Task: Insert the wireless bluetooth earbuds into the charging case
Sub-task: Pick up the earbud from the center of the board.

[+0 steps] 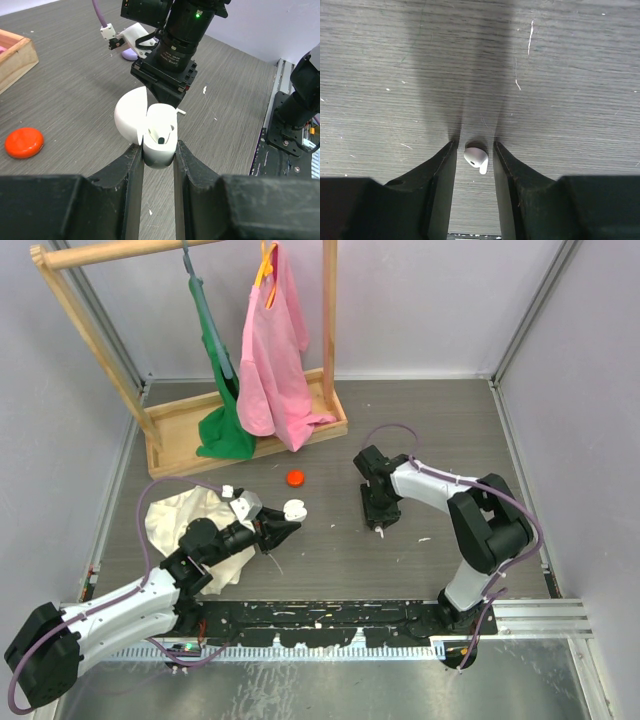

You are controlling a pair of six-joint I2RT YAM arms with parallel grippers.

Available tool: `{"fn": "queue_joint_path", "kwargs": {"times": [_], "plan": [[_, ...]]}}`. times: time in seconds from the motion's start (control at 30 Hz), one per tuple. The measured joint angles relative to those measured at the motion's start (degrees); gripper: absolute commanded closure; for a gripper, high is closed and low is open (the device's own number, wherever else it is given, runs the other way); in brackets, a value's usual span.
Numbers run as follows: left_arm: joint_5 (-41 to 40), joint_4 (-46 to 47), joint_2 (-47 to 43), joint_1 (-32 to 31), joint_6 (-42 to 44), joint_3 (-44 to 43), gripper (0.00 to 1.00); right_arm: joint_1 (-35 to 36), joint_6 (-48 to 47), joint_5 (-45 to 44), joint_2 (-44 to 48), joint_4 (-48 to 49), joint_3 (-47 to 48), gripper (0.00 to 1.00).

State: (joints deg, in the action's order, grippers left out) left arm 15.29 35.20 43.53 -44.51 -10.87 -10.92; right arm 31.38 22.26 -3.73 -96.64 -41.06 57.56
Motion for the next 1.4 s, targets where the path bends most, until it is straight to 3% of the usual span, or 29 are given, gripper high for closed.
{"fn": "queue_joint_path", "kwargs": {"times": [0.23, 1.13, 1.4], "plan": [[0.15, -0.02, 0.15, 0.00, 0.00, 0.00, 1.00, 0.00, -0.07, 0.24, -0.90, -0.42, 0.72, 0.65], [0.59, -0.02, 0.39, 0.00, 0.00, -0.02, 1.00, 0.00, -0.07, 0.37, -1.33, -1.31, 1.05, 0.67], [0.61, -0.02, 0.37, 0.00, 0.00, -0.02, 1.00, 0.00, -0.09, 0.39, 0.48, -1.07, -0.85, 0.76]]}}
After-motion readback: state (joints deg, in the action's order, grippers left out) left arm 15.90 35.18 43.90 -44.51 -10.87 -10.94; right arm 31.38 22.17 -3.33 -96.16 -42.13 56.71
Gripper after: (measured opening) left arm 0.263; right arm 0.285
